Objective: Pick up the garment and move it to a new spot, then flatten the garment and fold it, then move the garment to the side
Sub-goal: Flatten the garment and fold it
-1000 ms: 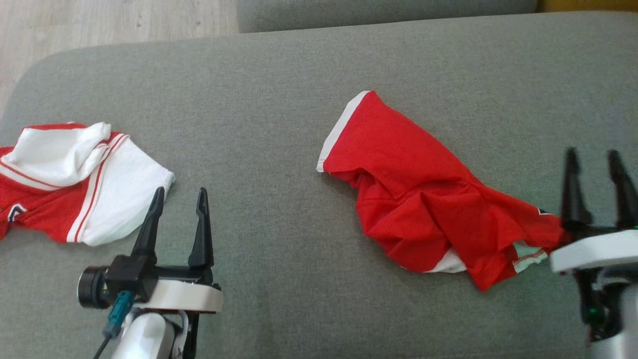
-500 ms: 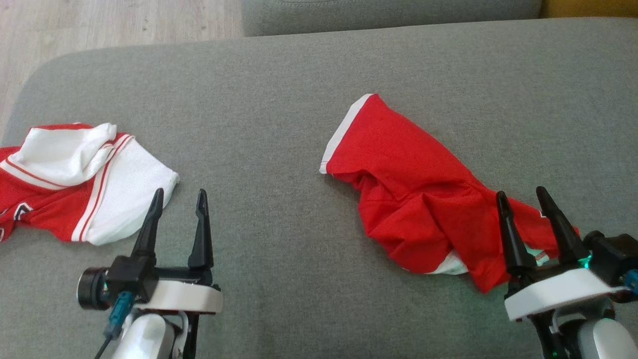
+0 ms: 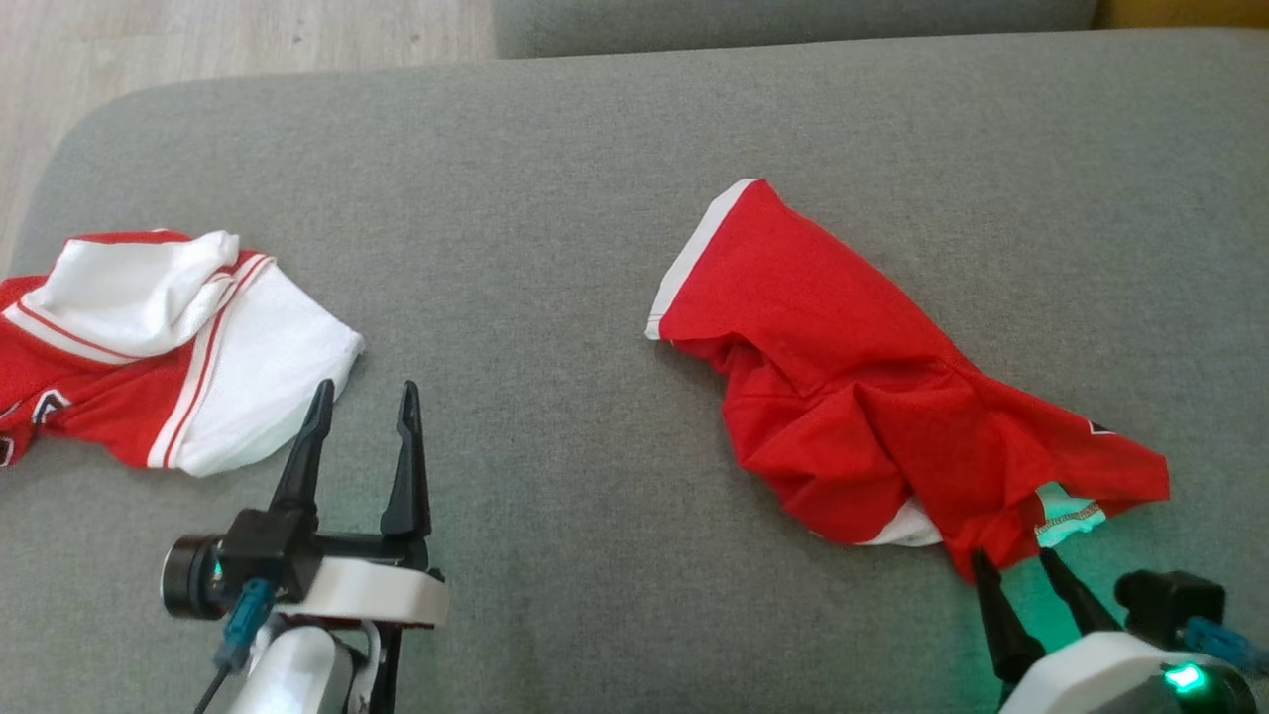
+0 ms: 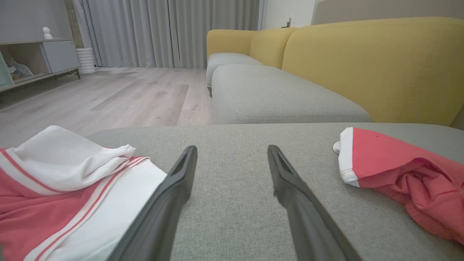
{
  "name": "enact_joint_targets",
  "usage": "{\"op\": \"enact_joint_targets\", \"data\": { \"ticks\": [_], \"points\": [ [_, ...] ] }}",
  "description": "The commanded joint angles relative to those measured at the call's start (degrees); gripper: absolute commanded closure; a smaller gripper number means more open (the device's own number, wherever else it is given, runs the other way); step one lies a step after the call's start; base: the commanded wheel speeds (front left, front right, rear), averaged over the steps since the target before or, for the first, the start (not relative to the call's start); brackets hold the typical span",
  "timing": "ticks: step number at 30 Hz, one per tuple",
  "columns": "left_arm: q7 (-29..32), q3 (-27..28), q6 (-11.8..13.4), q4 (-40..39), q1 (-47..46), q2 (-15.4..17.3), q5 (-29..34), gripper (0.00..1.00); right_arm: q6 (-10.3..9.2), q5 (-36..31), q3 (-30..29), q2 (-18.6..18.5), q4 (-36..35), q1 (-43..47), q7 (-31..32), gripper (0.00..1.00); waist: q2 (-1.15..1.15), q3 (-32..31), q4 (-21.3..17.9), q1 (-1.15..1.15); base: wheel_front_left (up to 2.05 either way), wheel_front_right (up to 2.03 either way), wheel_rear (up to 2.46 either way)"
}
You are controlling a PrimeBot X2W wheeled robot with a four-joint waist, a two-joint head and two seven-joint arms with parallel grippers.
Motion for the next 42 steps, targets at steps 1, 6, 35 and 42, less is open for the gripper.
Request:
{"op": "enact_joint_targets", "data": {
  "ticks": [1, 6, 35, 42],
  "points": [
    [-0.2, 2.1, 0.3, -1.3, -2.5, 1.0, -0.2, 0.0, -0.03, 0.6, 1.5, -0.6, -1.3, -3.1, -0.5, 0.0, 0.0, 0.3, -0.2, 0.0, 0.0, 0.0, 0.0],
    [-0.2, 2.1, 0.4, -1.0, -2.9, 1.0, -0.4, 0.0, -0.03, 1.2, 2.9, -0.4, 1.8, -6.0, -0.5, 0.0, 0.0, 0.4, 0.0, 0.0, 0.0, 0.0, 0.0],
    [-0.7, 2.2, 1.0, -0.6, -2.4, 0.9, -1.5, 0.0, -0.03, 11.8, 29.5, 0.6, -20.1, -41.4, 2.6, 1.0, 0.0, -1.1, 1.6, 0.0, 0.0, 0.0, 0.0],
    [-0.7, 1.6, 0.9, -0.6, -2.8, 0.7, -1.5, 0.0, -0.03, 11.5, 11.6, 0.8, -9.2, -33.1, 3.2, 1.0, 0.0, 0.0, 0.2, 0.0, 0.0, 0.0, 0.0]
  ]
}}
